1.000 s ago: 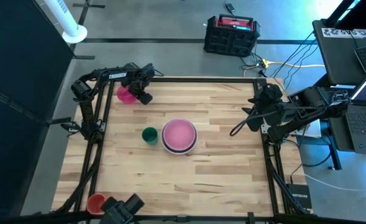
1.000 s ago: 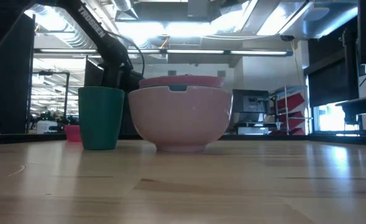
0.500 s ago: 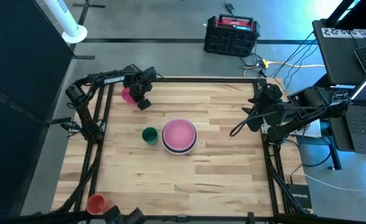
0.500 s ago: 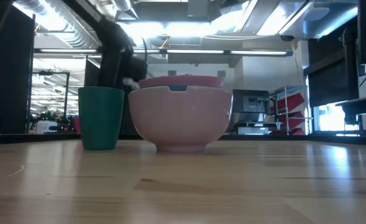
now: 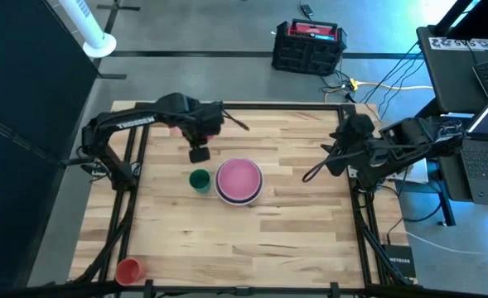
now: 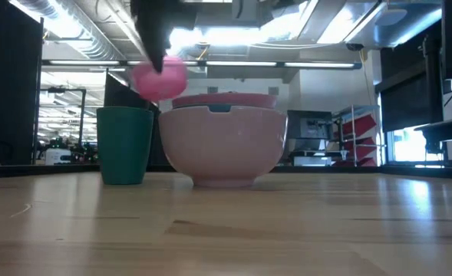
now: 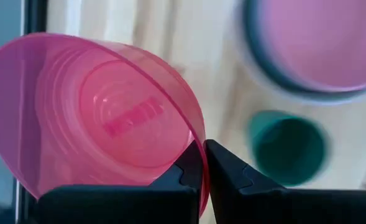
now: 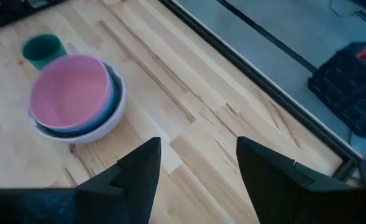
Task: Nest bowls inside each other
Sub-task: Stack the red bowl into the pink bowl
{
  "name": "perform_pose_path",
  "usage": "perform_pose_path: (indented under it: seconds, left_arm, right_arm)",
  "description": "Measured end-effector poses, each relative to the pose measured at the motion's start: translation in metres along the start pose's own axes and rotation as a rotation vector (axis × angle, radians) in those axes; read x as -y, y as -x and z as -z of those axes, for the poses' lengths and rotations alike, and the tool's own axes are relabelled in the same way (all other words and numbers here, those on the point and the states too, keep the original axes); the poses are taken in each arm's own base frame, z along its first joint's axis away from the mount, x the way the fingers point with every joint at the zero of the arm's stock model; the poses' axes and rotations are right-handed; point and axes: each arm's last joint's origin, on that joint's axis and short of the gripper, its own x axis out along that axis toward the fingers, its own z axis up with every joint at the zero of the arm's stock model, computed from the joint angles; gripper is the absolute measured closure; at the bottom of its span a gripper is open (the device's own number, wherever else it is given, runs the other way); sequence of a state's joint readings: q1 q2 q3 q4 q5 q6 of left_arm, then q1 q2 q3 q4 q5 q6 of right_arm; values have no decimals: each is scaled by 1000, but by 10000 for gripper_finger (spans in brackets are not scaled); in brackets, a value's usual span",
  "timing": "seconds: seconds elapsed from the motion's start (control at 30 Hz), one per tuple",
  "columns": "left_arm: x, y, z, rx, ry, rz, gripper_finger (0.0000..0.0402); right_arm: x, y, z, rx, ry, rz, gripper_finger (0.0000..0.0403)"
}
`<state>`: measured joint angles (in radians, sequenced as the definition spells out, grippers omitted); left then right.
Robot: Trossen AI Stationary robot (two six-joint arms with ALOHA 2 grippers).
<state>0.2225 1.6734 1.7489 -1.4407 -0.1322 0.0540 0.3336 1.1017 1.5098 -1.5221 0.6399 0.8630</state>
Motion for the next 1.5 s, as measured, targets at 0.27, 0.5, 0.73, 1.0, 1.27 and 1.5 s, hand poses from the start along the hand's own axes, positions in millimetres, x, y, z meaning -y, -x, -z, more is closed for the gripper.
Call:
perform_pose_path:
  seconds: [0.27, 0.5, 0.73, 1.0, 1.27, 1.5]
  left_arm:
    - [62, 29, -21, 97, -110, 62, 401]
    - [103, 14, -56, 101, -147, 84, 401]
    - [129, -4, -68, 64, -185, 76, 401]
    - [159, -27, -76, 15, -238, 44, 401]
    - [169, -62, -85, -67, -307, 17, 401]
    - [173, -80, -87, -63, -330, 18, 401]
  right_arm:
    - [-10, -26, 22, -152, 16, 6, 203]
    - [-14, -34, 26, -161, 29, -6, 203]
    - [-7, -28, 27, -145, 21, -26, 203]
    - [1, -22, 27, -125, 6, -50, 203]
    - [6, -18, 28, -120, -2, -69, 203]
    - [8, -16, 28, -120, -4, -84, 203]
